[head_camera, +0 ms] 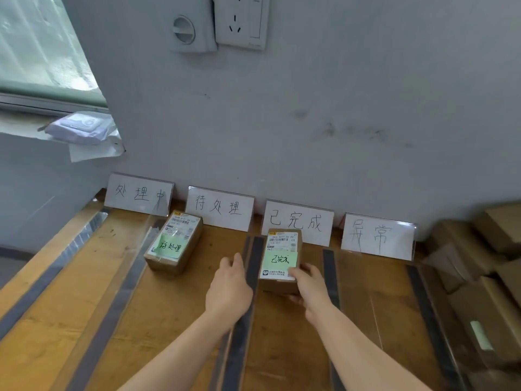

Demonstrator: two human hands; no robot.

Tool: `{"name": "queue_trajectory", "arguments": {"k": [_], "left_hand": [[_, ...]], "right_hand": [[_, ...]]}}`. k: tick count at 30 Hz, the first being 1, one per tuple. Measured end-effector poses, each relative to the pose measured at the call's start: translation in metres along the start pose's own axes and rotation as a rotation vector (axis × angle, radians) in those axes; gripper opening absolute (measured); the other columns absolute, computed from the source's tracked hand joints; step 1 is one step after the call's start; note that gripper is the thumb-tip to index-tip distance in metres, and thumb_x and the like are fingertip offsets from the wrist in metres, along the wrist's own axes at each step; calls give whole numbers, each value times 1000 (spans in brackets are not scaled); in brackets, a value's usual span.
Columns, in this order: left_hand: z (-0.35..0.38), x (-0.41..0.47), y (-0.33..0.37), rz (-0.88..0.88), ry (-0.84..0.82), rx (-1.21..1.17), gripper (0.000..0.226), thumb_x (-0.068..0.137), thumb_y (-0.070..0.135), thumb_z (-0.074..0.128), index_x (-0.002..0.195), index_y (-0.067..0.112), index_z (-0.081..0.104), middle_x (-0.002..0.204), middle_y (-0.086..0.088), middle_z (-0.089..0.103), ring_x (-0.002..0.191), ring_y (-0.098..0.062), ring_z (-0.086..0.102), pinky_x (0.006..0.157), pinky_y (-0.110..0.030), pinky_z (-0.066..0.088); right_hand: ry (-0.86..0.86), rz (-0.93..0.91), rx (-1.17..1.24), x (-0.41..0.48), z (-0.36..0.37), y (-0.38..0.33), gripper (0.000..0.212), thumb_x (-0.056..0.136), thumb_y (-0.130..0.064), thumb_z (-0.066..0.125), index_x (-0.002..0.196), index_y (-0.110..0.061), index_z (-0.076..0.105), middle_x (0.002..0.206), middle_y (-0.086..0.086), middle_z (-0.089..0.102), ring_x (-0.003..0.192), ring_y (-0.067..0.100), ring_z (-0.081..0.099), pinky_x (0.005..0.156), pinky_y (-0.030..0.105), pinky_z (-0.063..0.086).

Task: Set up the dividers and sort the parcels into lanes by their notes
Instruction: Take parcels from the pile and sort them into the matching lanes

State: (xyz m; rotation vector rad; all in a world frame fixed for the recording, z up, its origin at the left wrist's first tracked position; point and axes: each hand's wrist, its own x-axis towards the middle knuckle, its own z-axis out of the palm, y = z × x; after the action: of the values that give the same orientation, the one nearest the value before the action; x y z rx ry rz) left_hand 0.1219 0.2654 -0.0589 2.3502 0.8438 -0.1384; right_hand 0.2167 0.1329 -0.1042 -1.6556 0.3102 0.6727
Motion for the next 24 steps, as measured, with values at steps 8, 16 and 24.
{"name": "queue_trajectory", "arguments": {"k": [8, 16, 24], "left_hand": [[6, 3, 0, -2, 94, 26, 70, 97, 8, 50, 156, 20, 15, 154, -4, 29, 128, -20, 48, 94, -29, 49], [9, 4, 0, 5, 123, 30, 71, 97, 9, 50, 157, 20, 14, 155, -2, 28, 130, -18, 46, 97, -29, 49], [10, 6, 1, 12, 130, 42, 69, 98, 14, 51, 156, 22, 14, 149, -1, 33, 127, -18, 47, 95, -30, 51]], "right_hand": [[-43, 32, -24, 19, 7, 3, 45, 97, -17, 60, 139, -17, 44, 121, 6, 64, 103, 18, 60, 91, 39, 55], [-20, -7, -4, 24, 2, 0, 46, 96, -16, 61, 139, -18, 45, 108, 0, 63, 90, 10, 61, 80, 34, 58], [-47, -17, -135, 25, 17, 5, 43, 97, -20, 60, 137, -15, 46, 117, 3, 62, 99, 14, 59, 81, 32, 56]]}}
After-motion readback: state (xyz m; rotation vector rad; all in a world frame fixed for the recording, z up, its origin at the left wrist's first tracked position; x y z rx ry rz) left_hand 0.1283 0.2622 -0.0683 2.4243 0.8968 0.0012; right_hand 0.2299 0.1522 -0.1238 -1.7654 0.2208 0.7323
